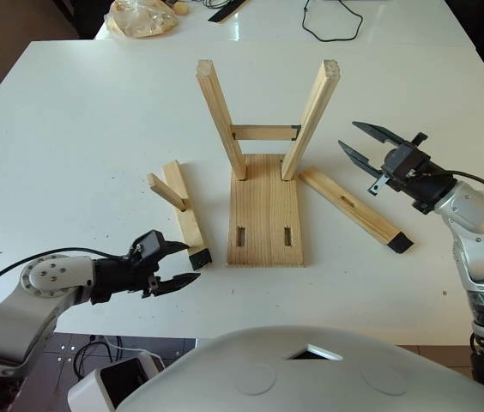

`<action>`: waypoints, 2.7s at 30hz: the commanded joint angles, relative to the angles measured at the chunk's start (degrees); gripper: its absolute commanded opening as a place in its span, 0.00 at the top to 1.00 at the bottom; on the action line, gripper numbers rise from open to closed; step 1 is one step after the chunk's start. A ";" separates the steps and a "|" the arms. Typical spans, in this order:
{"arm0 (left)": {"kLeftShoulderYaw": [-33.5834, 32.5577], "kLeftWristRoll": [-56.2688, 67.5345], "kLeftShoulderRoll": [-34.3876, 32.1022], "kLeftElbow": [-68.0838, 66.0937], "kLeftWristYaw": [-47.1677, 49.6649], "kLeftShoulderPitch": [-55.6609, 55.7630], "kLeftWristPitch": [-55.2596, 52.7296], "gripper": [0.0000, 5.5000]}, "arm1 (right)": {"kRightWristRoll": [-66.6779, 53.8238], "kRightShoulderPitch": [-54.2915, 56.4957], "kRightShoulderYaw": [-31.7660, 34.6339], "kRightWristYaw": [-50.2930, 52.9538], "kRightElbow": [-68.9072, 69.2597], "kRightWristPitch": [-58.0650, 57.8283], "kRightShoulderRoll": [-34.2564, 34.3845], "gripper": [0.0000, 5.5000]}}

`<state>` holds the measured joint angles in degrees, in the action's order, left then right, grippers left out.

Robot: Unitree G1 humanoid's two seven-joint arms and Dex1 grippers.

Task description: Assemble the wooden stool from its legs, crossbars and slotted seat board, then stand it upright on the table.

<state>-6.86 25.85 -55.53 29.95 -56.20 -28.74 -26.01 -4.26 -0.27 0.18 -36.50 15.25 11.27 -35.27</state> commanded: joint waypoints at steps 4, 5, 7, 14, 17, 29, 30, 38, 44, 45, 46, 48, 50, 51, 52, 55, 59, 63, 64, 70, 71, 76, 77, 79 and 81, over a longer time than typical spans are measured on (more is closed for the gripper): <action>-7.04 5.22 -1.24 0.33 -3.26 3.39 -2.78 0.39 | 0.52 -0.76 0.24 0.51 1.16 -0.60 0.16 0.69; -7.91 5.78 -1.06 0.46 -3.10 3.56 -3.36 0.39 | 0.55 -0.74 0.13 0.41 1.01 -0.52 0.12 0.69; -9.27 5.64 -0.83 0.27 -2.02 3.65 -4.43 0.39 | 0.57 -0.47 -0.19 0.05 0.67 -0.41 0.03 0.69; -13.03 9.93 3.36 5.60 6.70 1.56 -15.33 0.39 | 0.43 -2.16 0.77 0.28 1.82 -0.69 -0.32 0.69; -13.52 12.54 5.98 9.54 10.90 -0.63 -20.57 0.39 | 0.75 -3.36 1.04 0.79 2.70 -0.94 -0.17 0.69; -15.31 17.56 9.55 14.72 26.30 5.25 -36.64 0.39 | 1.67 -6.62 1.68 2.64 5.01 -1.60 0.12 0.69; -15.52 18.24 10.34 15.10 27.31 5.41 -37.85 0.39 | 1.74 -6.83 1.68 2.75 5.18 -1.62 0.16 0.69; -16.87 19.01 14.38 16.10 35.40 8.35 -44.59 0.39 | 2.71 -7.50 1.76 3.73 5.98 -2.02 1.07 0.69; -18.25 19.19 18.37 16.51 40.44 10.46 -48.03 0.39 | 3.28 -7.91 1.47 4.53 6.18 -1.99 1.75 0.69; -18.10 19.23 18.79 16.95 40.93 10.49 -48.53 0.39 | 3.37 -7.90 1.39 4.60 6.25 -2.02 1.80 0.69; -18.04 19.27 19.28 17.28 41.40 10.52 -49.23 0.39 | 3.41 -7.94 1.38 4.66 6.36 -2.08 1.85 0.69; -17.71 19.18 19.90 17.56 42.01 10.52 -50.16 0.39 | 3.54 -7.95 1.40 4.72 6.27 -2.06 1.92 0.69; -17.40 18.47 20.40 17.67 42.58 10.33 -50.66 0.39 | 3.62 -7.91 1.39 4.76 6.15 -2.03 1.97 0.69; -17.25 18.22 20.61 17.79 42.80 10.25 -50.82 0.39 | 3.63 -7.87 1.38 4.75 6.16 -2.07 1.99 0.69; -17.11 18.09 20.81 17.90 43.06 10.25 -50.95 0.39 | 3.64 -7.85 1.36 4.74 6.18 -2.10 2.01 0.69; -16.93 17.86 21.05 17.84 43.66 11.14 -51.26 0.39 | 3.79 -7.87 1.30 4.89 6.22 -2.26 2.12 0.69; -16.86 17.02 21.97 17.45 44.69 12.11 -51.45 0.39 | 4.04 -7.69 1.07 5.07 6.03 -2.38 2.35 0.69; -16.80 16.29 23.42 17.45 45.92 12.81 -52.19 0.39 | 4.21 -7.76 1.15 5.12 6.02 -2.44 2.51 0.69; -16.68 15.93 23.63 17.32 46.30 13.11 -52.27 0.39 | 4.36 -7.73 1.18 5.15 5.90 -2.42 2.56 0.69; -17.84 14.29 24.82 15.42 47.60 15.77 -55.06 0.39 | 5.07 -8.44 1.53 5.87 6.37 -2.44 3.09 0.69; -18.39 14.70 25.57 15.42 47.55 16.17 -56.26 0.39 | 5.19 -8.51 1.47 5.92 6.32 -2.36 3.16 0.69; -21.90 17.29 29.83 16.32 45.94 18.24 -63.86 0.39 | 5.47 -8.48 1.43 6.05 6.41 -2.43 3.27 0.69; -22.76 18.19 30.48 16.28 45.38 18.25 -65.18 0.39 | 5.67 -8.67 1.36 6.07 6.46 -2.37 3.28 0.69; -24.09 20.09 31.01 16.01 44.26 18.10 -66.32 0.39 | 6.43 -9.06 1.13 6.12 6.39 -2.08 3.15 0.69; -25.12 22.96 31.13 15.46 43.05 18.21 -66.46 0.39 | 6.73 -9.04 1.09 6.11 6.37 -2.06 3.14 0.69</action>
<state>-30.55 45.96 -24.45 45.67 -11.72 -10.97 -91.78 1.81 -9.04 1.57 -30.59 21.36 9.12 -31.84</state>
